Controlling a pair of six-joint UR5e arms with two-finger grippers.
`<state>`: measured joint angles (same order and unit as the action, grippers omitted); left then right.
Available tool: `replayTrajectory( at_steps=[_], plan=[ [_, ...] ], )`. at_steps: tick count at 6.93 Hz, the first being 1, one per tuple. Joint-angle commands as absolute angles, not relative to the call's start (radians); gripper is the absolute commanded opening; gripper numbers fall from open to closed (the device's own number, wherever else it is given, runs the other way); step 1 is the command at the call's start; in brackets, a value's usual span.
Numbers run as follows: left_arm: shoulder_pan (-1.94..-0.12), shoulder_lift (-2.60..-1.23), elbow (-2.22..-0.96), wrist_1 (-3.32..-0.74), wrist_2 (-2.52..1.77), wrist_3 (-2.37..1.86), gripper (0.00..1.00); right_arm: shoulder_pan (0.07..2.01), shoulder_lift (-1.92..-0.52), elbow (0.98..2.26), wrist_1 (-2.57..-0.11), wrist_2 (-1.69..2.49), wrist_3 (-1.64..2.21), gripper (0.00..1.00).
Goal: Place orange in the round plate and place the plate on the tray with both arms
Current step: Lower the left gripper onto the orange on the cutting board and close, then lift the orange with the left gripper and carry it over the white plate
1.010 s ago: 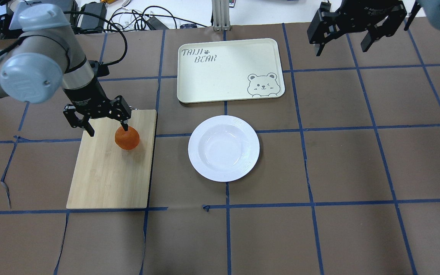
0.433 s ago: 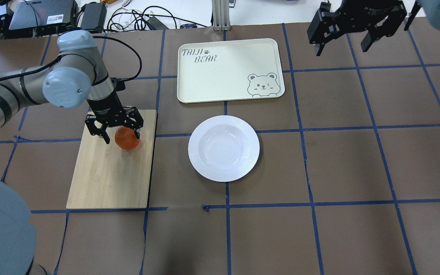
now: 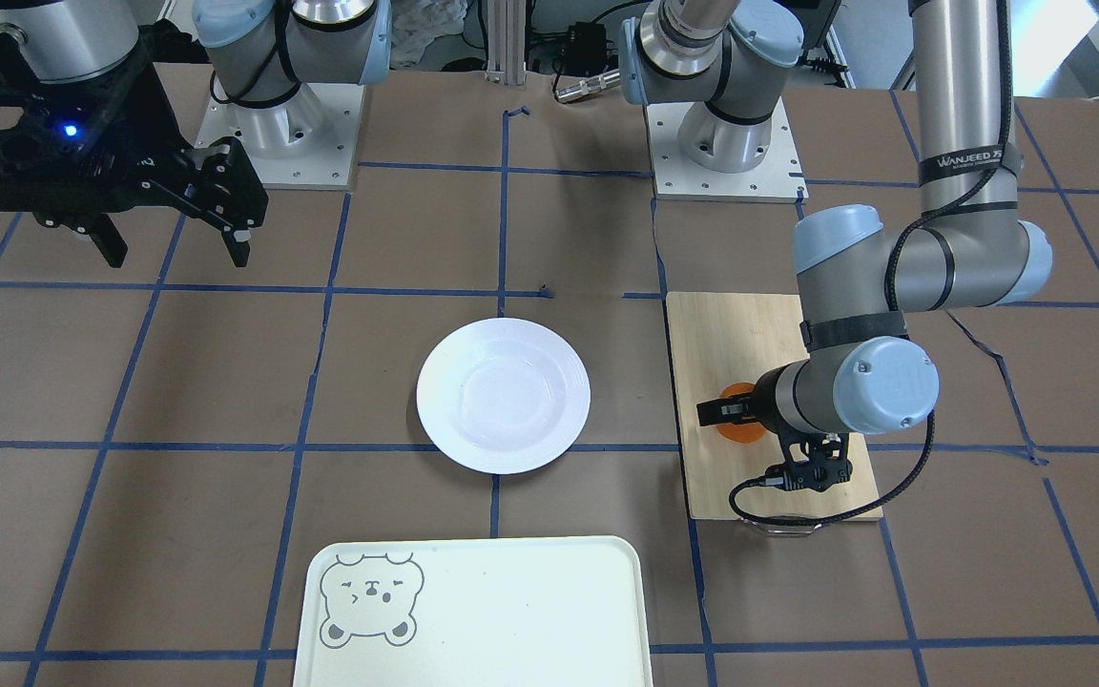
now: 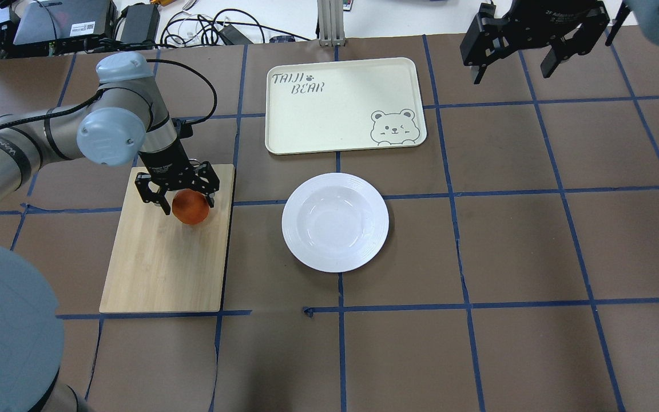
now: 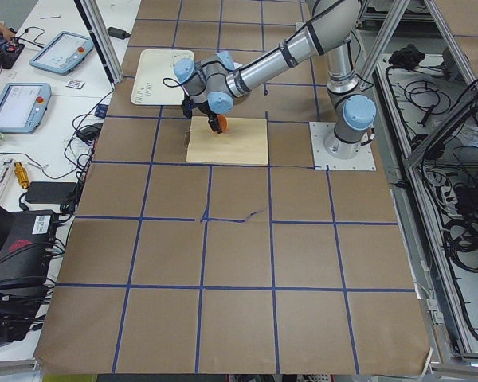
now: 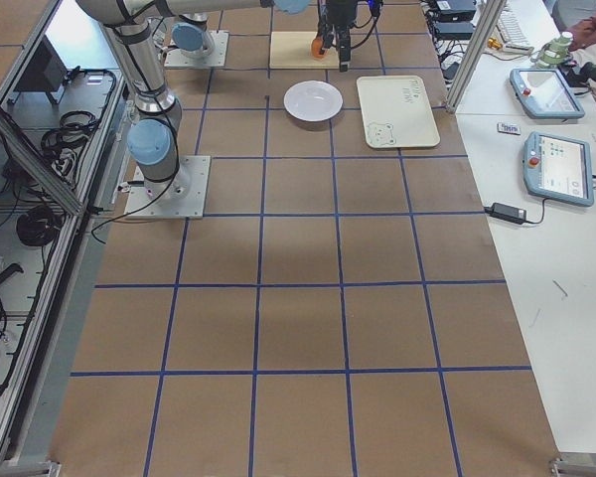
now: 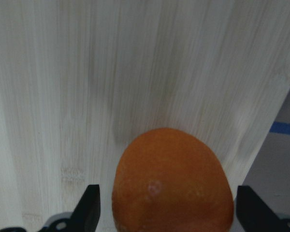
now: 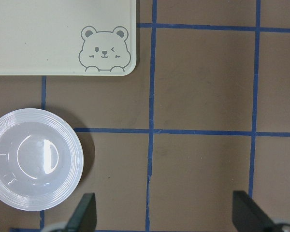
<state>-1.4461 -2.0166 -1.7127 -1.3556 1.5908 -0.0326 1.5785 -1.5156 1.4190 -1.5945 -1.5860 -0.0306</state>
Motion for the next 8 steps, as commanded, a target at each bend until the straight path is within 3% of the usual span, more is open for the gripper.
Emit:
replayTrajectory(
  at_steps=[1,2,3,5,8],
  plan=[
    [-1.445,-2.019,-1.701,-1.351,1.594,-0.025,0.37,1.578,-1.516,1.419,-1.594,-1.586,-0.031,1.0],
    [-1.447,-2.019,-1.7,-1.351,1.594,-0.031,0.25,1.578,-1.516,1.419,-1.594,-1.586,-0.031,1.0],
    [-1.447,-2.014,-1.698,-1.35,1.588,-0.034,0.07,1.578,-1.516,1.419,-1.594,-1.586,-0.031,1.0],
    [-1.497,-1.968,-1.681,-1.359,1.533,-0.041,0.04,1.578,-1.517,1.419,-1.594,-1.588,-0.031,1.0],
    [-1.714,-1.945,-1.634,-1.365,1.433,-0.332,0.05,1.578,-1.517,1.419,-1.592,-1.589,-0.031,1.0]
  ],
)
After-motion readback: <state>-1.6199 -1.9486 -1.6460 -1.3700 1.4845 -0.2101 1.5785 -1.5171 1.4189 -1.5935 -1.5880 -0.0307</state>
